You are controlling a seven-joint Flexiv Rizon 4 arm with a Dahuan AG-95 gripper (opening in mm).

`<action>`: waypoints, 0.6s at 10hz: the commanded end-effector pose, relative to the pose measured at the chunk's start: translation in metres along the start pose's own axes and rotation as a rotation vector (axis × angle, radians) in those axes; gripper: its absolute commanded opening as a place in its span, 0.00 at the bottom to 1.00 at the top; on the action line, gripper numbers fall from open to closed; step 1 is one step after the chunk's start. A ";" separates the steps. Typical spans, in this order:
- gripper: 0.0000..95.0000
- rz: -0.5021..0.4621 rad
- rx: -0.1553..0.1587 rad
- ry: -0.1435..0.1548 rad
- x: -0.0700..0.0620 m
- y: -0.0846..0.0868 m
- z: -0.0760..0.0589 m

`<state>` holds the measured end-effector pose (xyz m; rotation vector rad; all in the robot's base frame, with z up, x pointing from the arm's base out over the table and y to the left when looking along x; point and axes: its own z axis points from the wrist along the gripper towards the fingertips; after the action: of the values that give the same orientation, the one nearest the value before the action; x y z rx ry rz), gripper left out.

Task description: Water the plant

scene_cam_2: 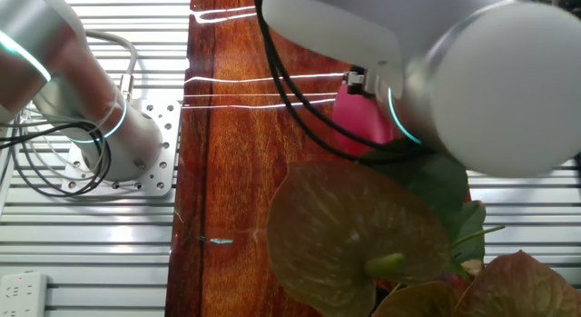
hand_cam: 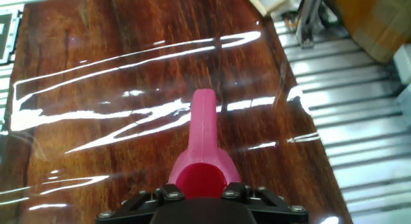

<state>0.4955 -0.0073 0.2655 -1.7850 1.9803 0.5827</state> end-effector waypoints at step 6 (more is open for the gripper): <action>0.00 -0.006 0.006 -0.044 0.003 -0.001 -0.013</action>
<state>0.4938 -0.0131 0.2660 -1.7710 1.9423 0.6067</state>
